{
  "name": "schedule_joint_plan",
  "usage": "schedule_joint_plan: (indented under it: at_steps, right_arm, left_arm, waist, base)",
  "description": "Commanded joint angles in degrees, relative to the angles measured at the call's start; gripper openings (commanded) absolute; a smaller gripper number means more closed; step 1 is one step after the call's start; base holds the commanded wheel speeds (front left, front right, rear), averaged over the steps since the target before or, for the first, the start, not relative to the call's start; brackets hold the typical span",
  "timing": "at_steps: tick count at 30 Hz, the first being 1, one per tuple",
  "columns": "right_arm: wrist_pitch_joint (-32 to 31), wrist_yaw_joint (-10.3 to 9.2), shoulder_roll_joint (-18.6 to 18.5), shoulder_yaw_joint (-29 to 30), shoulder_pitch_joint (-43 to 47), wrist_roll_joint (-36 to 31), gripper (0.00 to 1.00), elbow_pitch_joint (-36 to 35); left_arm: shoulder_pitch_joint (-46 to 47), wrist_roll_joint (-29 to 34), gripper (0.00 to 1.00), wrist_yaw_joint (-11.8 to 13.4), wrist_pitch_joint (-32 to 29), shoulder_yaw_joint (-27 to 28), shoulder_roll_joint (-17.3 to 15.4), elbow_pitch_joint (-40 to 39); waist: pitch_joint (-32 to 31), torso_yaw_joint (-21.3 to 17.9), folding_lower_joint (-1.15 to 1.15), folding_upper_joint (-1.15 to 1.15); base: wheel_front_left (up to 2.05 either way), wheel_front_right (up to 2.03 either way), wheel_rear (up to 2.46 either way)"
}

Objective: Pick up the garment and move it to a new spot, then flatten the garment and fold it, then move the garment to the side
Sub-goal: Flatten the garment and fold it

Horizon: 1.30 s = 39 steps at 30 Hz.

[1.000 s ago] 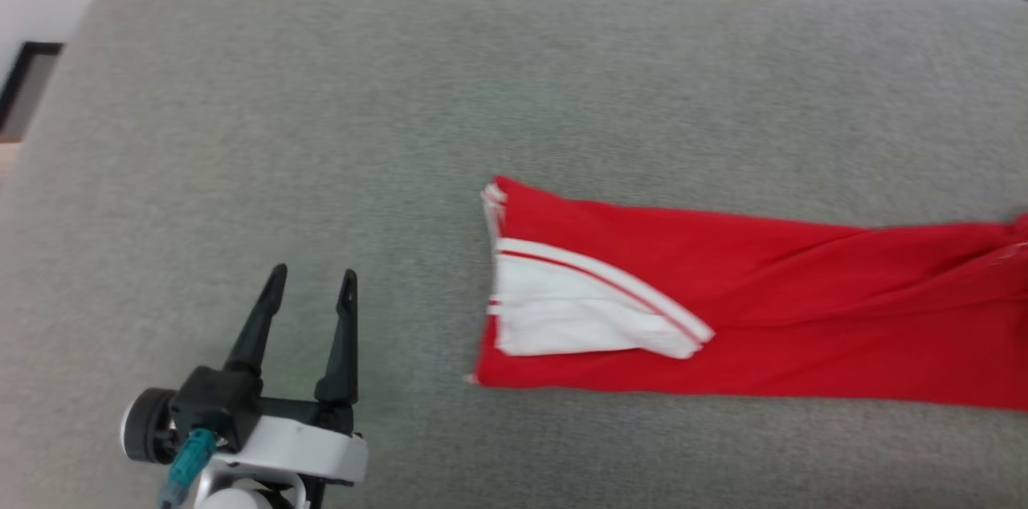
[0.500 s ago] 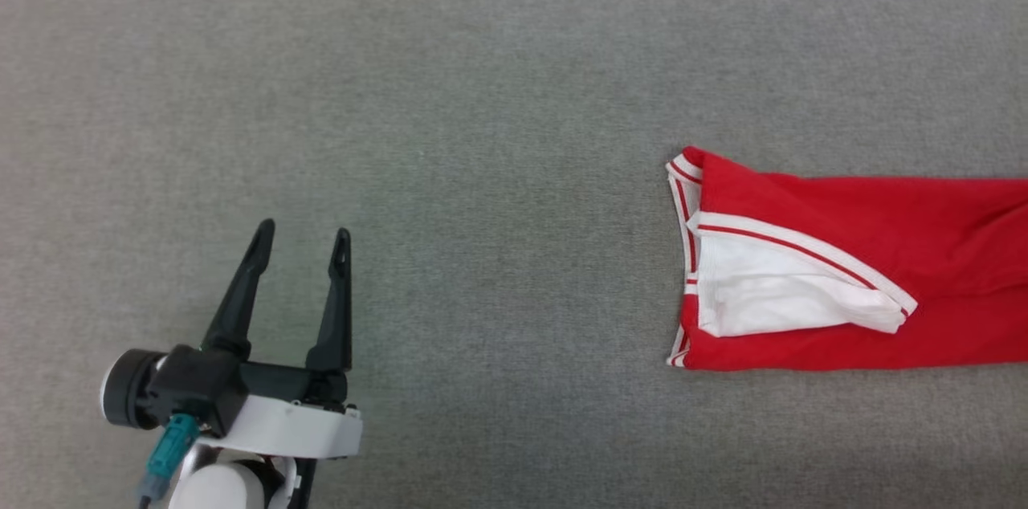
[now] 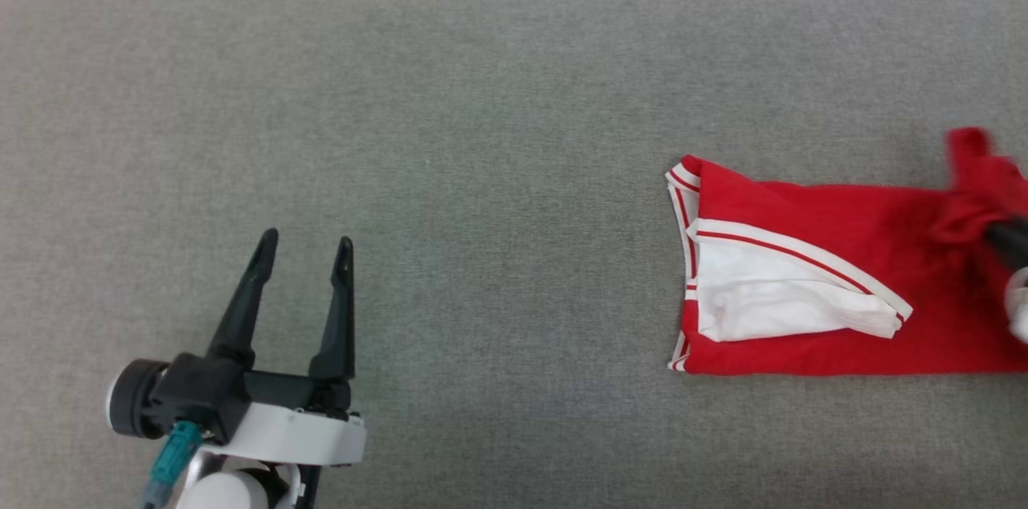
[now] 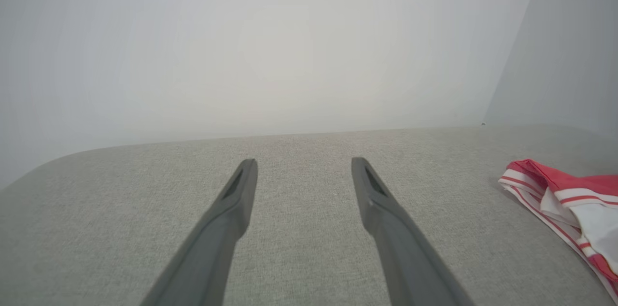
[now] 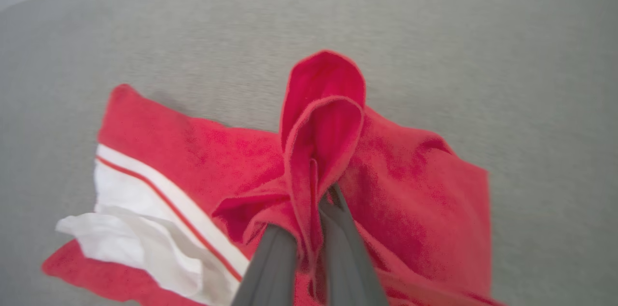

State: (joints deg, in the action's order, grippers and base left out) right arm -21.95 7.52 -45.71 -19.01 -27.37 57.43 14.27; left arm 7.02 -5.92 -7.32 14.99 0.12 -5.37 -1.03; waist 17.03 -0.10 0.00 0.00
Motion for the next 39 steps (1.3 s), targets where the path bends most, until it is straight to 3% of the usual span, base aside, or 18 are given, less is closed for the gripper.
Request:
schedule_joint_plan:
  at_steps: [1,11,16,22,25,26,34,39]
  right_arm:
    - [-1.13,-0.08,1.09,-0.91,0.41,-1.17,0.0,-2.51]
    - [-9.31,-0.08,11.02,-7.74,-1.43,-7.55,0.0,-14.7]
    - [-11.17,-0.08,13.2,-11.29,-2.03,-11.23,0.0,-13.01]
    - [-8.62,-0.08,14.65,-12.78,-2.03,-13.13,0.0,-8.64]
    - [-6.33,-0.08,15.05,-12.37,-2.25,-13.19,0.5,-7.53]
    - [-5.45,-0.08,15.25,-12.07,-2.28,-12.99,1.0,-7.34]
    - [1.78,-0.08,15.25,-8.15,-1.3,-9.68,1.0,-6.19]
    - [10.79,-0.07,14.66,-5.93,-0.31,-8.08,1.0,-3.81]
  left_arm:
    - [-0.38,-0.28,1.0,-0.19,0.22,-0.2,0.07,0.14]
    - [-0.42,-1.23,1.0,-0.19,0.22,-1.56,0.53,1.39]
    - [-0.2,-1.67,1.0,-0.19,0.22,-1.66,0.53,1.88]
    - [0.43,-1.7,1.0,-0.19,0.22,-1.94,0.76,2.53]
    - [0.4,-1.86,1.0,-0.19,0.22,-2.1,0.7,2.45]
    - [0.18,-1.93,1.0,-0.19,0.22,-2.02,0.68,2.45]
    - [-1.07,-2.78,1.0,-0.17,0.22,-0.83,0.28,2.95]
    - [-1.26,-3.42,1.0,-0.17,0.22,-0.58,0.33,3.83]
  waist:
    - [-0.23,0.52,0.0,0.0]
    - [-0.53,3.86,0.0,0.0]
    - [-0.48,5.01,0.0,0.0]
    - [-0.81,5.45,0.0,0.0]
    - [-1.32,4.91,0.0,0.0]
    - [-1.52,4.61,0.0,0.0]
    - [-3.2,0.98,0.0,0.0]
    - [-3.89,-1.17,0.0,0.0]
  base:
    - [0.0,0.0,0.0]
    - [0.0,0.0,0.0]
    - [0.0,0.0,0.0]
    - [0.0,0.0,0.0]
    - [0.0,0.0,0.0]
    - [0.0,0.0,0.0]
    - [0.0,0.0,0.0]
    - [0.0,0.0,0.0]
